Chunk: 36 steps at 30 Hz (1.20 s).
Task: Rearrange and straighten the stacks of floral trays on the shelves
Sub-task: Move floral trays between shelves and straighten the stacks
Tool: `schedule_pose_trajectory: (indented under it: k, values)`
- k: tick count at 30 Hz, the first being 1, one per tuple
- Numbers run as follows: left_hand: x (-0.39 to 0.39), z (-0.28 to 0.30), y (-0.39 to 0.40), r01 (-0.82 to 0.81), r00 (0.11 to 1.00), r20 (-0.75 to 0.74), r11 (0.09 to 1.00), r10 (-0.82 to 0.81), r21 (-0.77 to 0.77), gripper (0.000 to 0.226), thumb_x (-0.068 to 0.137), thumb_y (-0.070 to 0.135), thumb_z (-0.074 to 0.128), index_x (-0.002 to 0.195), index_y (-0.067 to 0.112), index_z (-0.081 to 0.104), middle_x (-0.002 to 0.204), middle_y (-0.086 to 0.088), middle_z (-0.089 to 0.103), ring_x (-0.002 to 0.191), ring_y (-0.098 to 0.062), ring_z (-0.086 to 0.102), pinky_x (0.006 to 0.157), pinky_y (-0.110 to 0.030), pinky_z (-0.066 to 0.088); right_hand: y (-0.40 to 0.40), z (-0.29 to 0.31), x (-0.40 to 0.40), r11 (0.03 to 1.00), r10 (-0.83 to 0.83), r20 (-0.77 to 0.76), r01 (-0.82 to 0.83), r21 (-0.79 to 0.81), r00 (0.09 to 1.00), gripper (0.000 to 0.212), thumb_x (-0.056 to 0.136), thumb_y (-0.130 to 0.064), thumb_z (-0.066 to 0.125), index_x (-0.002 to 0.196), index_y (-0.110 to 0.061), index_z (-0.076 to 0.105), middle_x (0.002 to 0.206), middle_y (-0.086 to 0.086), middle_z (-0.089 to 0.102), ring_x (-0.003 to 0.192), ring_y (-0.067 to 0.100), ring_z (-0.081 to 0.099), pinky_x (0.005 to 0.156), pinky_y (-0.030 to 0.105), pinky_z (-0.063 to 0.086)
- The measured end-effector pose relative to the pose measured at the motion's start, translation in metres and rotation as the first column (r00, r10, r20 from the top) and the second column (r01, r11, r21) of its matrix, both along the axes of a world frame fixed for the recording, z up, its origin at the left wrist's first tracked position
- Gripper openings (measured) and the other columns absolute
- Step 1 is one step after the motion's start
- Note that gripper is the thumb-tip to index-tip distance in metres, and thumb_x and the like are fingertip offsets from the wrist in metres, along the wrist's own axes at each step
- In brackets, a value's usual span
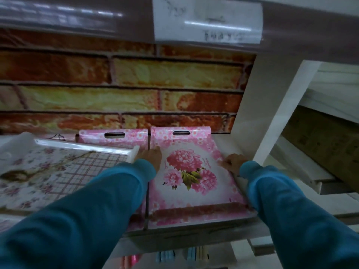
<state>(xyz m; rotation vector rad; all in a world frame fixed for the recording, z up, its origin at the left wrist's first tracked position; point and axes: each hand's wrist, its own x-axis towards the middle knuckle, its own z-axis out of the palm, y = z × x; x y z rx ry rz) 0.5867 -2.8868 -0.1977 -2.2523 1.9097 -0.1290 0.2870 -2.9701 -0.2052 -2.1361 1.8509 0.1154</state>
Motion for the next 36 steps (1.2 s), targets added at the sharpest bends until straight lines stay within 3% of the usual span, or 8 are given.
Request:
schedule_pose_trajectory:
  k: [3, 8, 18, 21, 25, 29, 34, 36]
  values:
    - [0.013, 0.009, 0.004, -0.03, 0.993, -0.116, 0.998, 0.023, -0.053, 0.055, 0.097, 0.018, 0.039, 0.149, 0.005, 0.025, 0.134, -0.023, 0.054, 0.123, -0.04, 0.052, 0.1, -0.046, 0.044, 0.002, 0.015, 0.005, 0.999, -0.016, -0.058, 0.015, -0.033, 0.998, 0.051, 0.089, -0.061, 0.045, 0.086, -0.011, 0.056, 0.088, 0.007, 0.057, 0.076, 0.023, 0.054, 0.069, 0.028, 0.04]
    - [0.058, 0.029, 0.028, -0.098, 0.951, -0.307, 0.969, 0.025, -0.226, 0.04, 0.094, 0.027, 0.043, 0.128, 0.005, 0.04, 0.119, -0.025, 0.06, 0.109, -0.045, 0.059, 0.085, -0.046, 0.049, 0.007, 0.052, 0.053, 0.979, 0.137, -0.001, -0.136, -0.153, 0.991, 0.038, 0.093, -0.043, 0.05, 0.094, -0.008, 0.066, 0.101, 0.015, 0.068, 0.087, 0.03, 0.062, 0.07, 0.025, 0.038]
    - [0.203, 0.036, 0.147, -0.452, 0.882, -0.281, 0.85, 0.379, -0.27, 0.05, 0.087, 0.033, 0.05, 0.132, 0.011, 0.042, 0.134, -0.02, 0.047, 0.123, -0.039, 0.048, 0.097, -0.048, 0.043, 0.038, 0.067, 0.263, 0.831, 0.547, 0.214, -0.493, -0.259, 0.809, 0.01, 0.089, -0.025, 0.061, 0.084, -0.018, 0.065, 0.069, -0.006, 0.053, 0.065, 0.013, 0.051, 0.063, 0.02, 0.038]
    - [0.241, 0.029, 0.191, -0.599, 0.8, -0.256, 0.751, 0.543, -0.279, 0.055, 0.086, 0.036, 0.049, 0.135, 0.013, 0.042, 0.141, -0.02, 0.041, 0.128, -0.04, 0.041, 0.101, -0.051, 0.038, 0.05, 0.058, 0.322, 0.799, 0.598, 0.214, -0.554, -0.233, 0.772, 0.024, 0.089, -0.027, 0.06, 0.067, -0.03, 0.052, 0.084, -0.002, 0.056, 0.081, 0.013, 0.05, 0.076, 0.024, 0.039]
    - [0.281, 0.018, 0.236, -0.714, 0.695, -0.324, 0.673, 0.643, -0.196, 0.07, 0.088, 0.043, 0.047, 0.146, 0.011, 0.026, 0.139, -0.021, 0.047, 0.123, -0.039, 0.05, 0.097, -0.046, 0.043, 0.058, 0.046, 0.379, 0.786, 0.616, 0.186, -0.587, -0.193, 0.765, 0.007, 0.09, -0.029, 0.058, 0.088, -0.025, 0.052, 0.093, 0.001, 0.056, 0.089, 0.016, 0.053, 0.087, 0.028, 0.044]
    - [0.298, 0.011, 0.256, -0.767, 0.604, -0.395, 0.639, 0.692, -0.053, 0.078, 0.089, 0.042, 0.05, 0.148, 0.002, 0.018, 0.137, -0.023, 0.051, 0.119, -0.04, 0.057, 0.099, -0.043, 0.049, 0.06, 0.036, 0.414, 0.765, 0.632, 0.05, -0.611, -0.204, 0.773, 0.024, 0.093, -0.026, 0.054, 0.109, -0.009, 0.06, 0.119, 0.012, 0.063, 0.113, 0.031, 0.059, 0.1, 0.04, 0.045]
    - [0.296, 0.004, 0.253, -0.831, 0.366, -0.718, 0.555, 0.592, 0.034, 0.061, 0.091, 0.025, 0.052, 0.143, 0.009, 0.026, 0.109, -0.018, 0.064, 0.06, -0.025, 0.072, 0.042, -0.03, 0.056, 0.056, 0.03, 0.434, 0.802, 0.572, 0.029, -0.551, -0.232, 0.82, 0.033, 0.094, -0.017, 0.049, 0.126, -0.015, 0.06, 0.131, 0.009, 0.06, 0.119, 0.033, 0.056, 0.103, 0.043, 0.044]
    - [0.296, 0.003, 0.252, -0.85, 0.242, -0.81, 0.519, 0.534, 0.088, 0.055, 0.091, 0.021, 0.052, 0.141, 0.014, 0.029, 0.107, -0.02, 0.066, 0.057, -0.027, 0.072, 0.043, -0.029, 0.056, 0.053, 0.029, 0.437, 0.813, 0.565, 0.042, -0.548, -0.198, 0.824, 0.034, 0.094, -0.015, 0.049, 0.126, -0.014, 0.061, 0.127, 0.013, 0.063, 0.116, 0.034, 0.058, 0.099, 0.04, 0.047]
